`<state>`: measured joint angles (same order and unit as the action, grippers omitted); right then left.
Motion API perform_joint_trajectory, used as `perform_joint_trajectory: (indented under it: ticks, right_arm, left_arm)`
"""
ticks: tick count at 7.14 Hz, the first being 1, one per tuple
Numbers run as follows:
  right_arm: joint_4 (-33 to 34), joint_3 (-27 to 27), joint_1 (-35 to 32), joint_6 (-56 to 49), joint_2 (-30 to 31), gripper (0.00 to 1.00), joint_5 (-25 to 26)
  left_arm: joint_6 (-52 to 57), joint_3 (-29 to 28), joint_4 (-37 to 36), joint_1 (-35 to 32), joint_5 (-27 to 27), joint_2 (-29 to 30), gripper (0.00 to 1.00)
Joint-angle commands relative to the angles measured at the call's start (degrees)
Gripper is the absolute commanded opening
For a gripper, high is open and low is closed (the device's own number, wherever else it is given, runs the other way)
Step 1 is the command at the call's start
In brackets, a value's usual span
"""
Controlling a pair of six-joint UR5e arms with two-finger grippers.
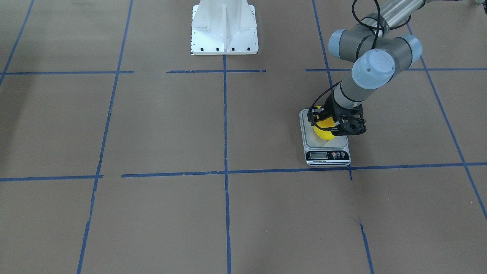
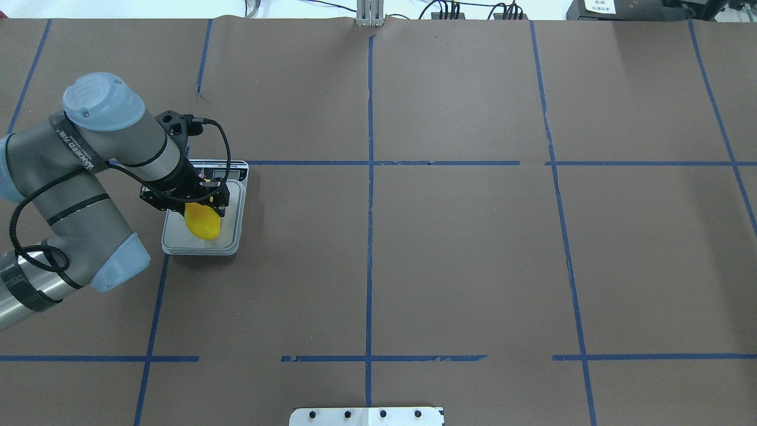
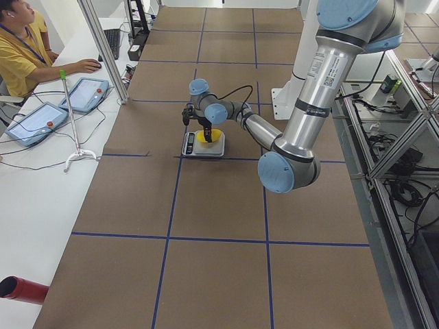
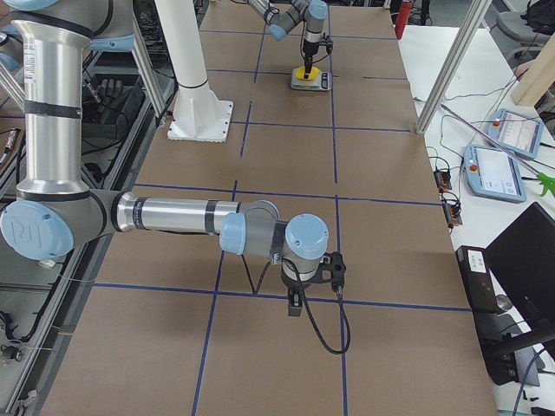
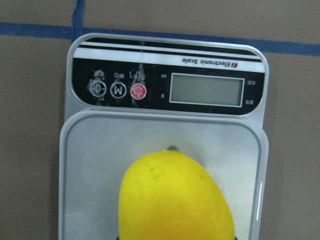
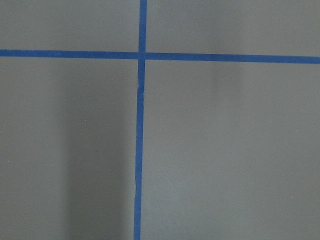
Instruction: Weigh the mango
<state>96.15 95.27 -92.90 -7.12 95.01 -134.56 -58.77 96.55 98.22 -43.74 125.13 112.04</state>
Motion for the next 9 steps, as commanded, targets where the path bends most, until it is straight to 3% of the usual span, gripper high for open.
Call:
perform_joint_trajectory:
  ticks: [1,3,4,6,7,9]
  right_arm:
    - [0.0,0.0,0.0,0.0,0.0,1.0,0.0]
    - [0.0,0.0,0.0,0.0,0.0,1.0,0.0]
    - [0.0,0.0,0.0,0.0,0.0,1.0,0.0]
    - [0.0,0.0,0.0,0.0,0.0,1.0,0.0]
    - [0.0,0.0,0.0,0.0,0.0,1.0,0.0]
    - [0.0,0.0,0.0,0.0,0.0,1.0,0.0]
  left_arm:
    - [0.1,0.7,-0.1,-0.6,-0.2,0.0,1.0]
    - [1.1,5.9,-0.6,-7.7,-0.2,-0.5,1.0]
    - [8.4,7.5,-1.0,-13.6,0.1,-1.5,1.0]
    - [29.1,11.0,-2.6,-23.4,0.9,-11.7,1.0]
    - [37.2,9.7,-2.9,-28.5,2.6,-14.8,1.0]
    - [65.7,2.5,-7.3,-46.2,3.6,-19.2,1.0]
